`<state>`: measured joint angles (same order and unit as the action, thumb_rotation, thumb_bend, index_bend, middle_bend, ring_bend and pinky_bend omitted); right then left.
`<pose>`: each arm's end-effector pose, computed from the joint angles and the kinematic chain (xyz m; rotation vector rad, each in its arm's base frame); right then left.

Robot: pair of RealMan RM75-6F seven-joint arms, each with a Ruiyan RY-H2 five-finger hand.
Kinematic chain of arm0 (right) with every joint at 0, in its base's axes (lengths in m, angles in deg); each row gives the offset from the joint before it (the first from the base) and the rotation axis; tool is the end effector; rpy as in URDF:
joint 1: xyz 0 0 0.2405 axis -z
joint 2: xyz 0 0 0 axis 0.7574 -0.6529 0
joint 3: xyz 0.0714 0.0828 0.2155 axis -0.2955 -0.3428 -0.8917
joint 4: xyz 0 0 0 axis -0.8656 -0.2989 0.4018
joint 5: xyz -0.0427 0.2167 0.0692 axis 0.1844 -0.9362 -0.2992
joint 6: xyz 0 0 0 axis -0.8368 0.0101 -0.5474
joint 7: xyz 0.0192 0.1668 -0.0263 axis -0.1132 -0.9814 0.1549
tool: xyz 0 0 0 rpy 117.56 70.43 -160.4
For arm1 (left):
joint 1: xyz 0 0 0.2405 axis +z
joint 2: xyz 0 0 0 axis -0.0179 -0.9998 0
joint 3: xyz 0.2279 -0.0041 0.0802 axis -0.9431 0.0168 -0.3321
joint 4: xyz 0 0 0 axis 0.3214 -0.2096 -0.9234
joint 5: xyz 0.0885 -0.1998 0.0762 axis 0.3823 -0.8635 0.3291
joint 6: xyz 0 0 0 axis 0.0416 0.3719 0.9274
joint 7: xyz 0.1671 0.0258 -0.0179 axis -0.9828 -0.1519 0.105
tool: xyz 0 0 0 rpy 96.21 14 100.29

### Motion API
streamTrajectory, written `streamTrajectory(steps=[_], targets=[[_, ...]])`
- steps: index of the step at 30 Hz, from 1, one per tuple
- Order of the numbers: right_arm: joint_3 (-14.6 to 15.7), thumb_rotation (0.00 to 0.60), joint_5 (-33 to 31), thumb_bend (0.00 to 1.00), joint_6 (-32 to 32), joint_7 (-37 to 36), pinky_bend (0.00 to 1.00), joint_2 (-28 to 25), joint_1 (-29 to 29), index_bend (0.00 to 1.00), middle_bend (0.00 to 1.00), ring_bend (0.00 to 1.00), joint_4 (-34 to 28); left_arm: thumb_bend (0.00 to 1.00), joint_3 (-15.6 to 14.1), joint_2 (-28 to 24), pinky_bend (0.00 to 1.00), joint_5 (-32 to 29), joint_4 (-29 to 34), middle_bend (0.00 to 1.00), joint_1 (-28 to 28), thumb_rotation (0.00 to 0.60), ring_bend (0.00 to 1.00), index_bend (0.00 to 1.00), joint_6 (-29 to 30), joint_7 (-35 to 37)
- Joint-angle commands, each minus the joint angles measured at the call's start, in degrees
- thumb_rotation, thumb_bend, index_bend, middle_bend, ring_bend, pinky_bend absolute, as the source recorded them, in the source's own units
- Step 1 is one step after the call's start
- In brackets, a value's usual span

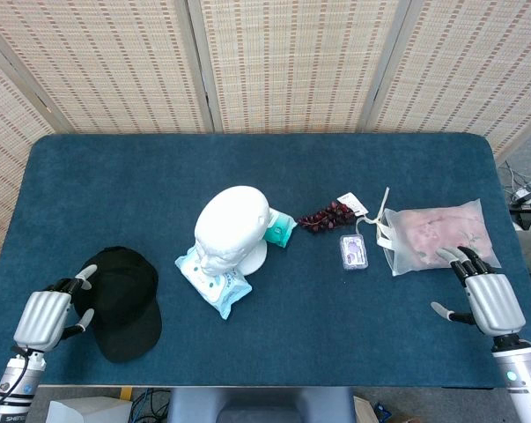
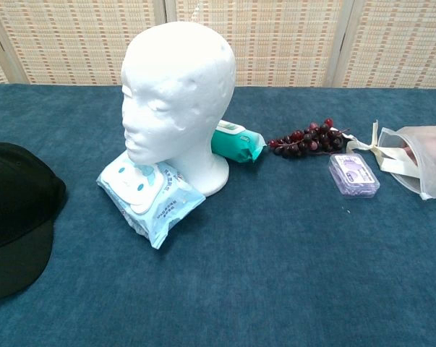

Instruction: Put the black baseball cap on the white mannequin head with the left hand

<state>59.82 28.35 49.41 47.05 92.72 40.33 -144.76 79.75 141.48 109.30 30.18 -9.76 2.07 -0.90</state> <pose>-0.3076 -0.2304 0.1200 1.4877 -0.9025 0.9346 -0.2792 0.2302 0.0788 -1.5430 -0.8792 -0.8875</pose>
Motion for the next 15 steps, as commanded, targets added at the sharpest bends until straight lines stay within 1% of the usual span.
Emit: streamTrajectory(steps=[1, 8, 12, 15], targets=[[-0.1, 0.6, -0.3, 0.0, -0.4, 0.1, 0.31, 0.0, -0.2, 0.16, 0.19, 0.12, 0.0, 0.3, 0.0, -0.1, 0.48, -0.2, 0.2, 0.39, 0.0, 0.6, 0.34, 0.14, -0.2, 0.0], [-0.2, 0.6, -0.5, 0.0, -1.2, 0.5, 0.31, 0.0, -0.7, 0.16, 0.2, 0.12, -0.4, 0.3, 0.1, -0.4, 0.48, -0.7, 0.4, 0.39, 0.5, 0.6, 0.34, 0.14, 0.5, -0.2], [-0.1, 0.6, -0.7, 0.0, -1.9, 1.5, 0.31, -0.1, -1.0, 0.16, 0.21, 0.12, -0.9, 0.3, -0.2, -0.6, 0.48, 0.2, 0.7, 0.39, 0.9, 0.6, 0.34, 0.18, 1.5, 0.3], [0.0, 0.6, -0.1, 0.0, -1.3, 2.0, 0.31, 0.0, -0.9, 0.16, 0.21, 0.12, -1.2, 0.3, -0.6, -0.9, 0.49, 1.2, 1.2, 0.39, 1.3, 0.6, 0.34, 0.23, 2.4, 0.4]])
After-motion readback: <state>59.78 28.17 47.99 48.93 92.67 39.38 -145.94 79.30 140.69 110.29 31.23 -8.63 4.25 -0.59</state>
